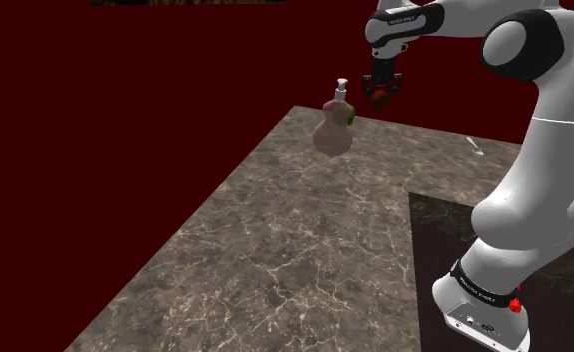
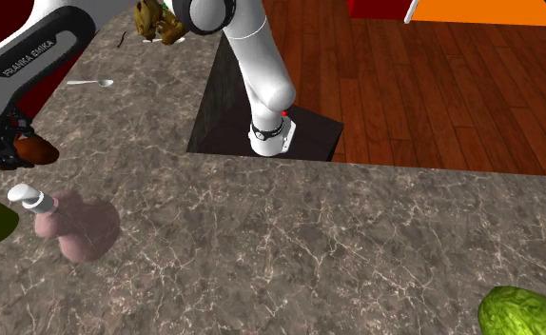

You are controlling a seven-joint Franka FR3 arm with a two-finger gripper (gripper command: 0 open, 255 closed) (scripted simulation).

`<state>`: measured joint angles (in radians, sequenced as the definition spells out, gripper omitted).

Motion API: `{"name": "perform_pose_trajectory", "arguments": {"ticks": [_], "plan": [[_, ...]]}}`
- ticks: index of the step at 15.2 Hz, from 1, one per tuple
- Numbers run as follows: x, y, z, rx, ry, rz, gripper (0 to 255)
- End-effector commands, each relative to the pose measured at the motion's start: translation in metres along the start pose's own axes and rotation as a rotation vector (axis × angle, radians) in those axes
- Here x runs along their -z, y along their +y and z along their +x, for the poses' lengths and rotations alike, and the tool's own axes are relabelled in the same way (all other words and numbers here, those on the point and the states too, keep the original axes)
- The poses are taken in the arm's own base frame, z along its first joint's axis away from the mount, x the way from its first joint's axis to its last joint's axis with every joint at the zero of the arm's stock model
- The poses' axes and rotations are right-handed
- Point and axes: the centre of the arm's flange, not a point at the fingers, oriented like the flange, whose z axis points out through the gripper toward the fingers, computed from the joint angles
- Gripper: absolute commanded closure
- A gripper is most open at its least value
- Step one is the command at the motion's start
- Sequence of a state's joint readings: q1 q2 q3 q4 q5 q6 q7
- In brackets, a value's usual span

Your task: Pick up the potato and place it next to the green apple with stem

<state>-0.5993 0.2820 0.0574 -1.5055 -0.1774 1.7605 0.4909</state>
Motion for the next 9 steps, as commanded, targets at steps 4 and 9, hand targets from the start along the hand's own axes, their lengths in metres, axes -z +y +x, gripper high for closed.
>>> {"name": "perform_pose_trajectory", "arguments": {"ticks": [4,9], "plan": [[-0.009,0.019,0.045,0.001,0.000,0.000,255],[-0.035,0.015,0.044,0.001,0.000,0.000,255]]}}
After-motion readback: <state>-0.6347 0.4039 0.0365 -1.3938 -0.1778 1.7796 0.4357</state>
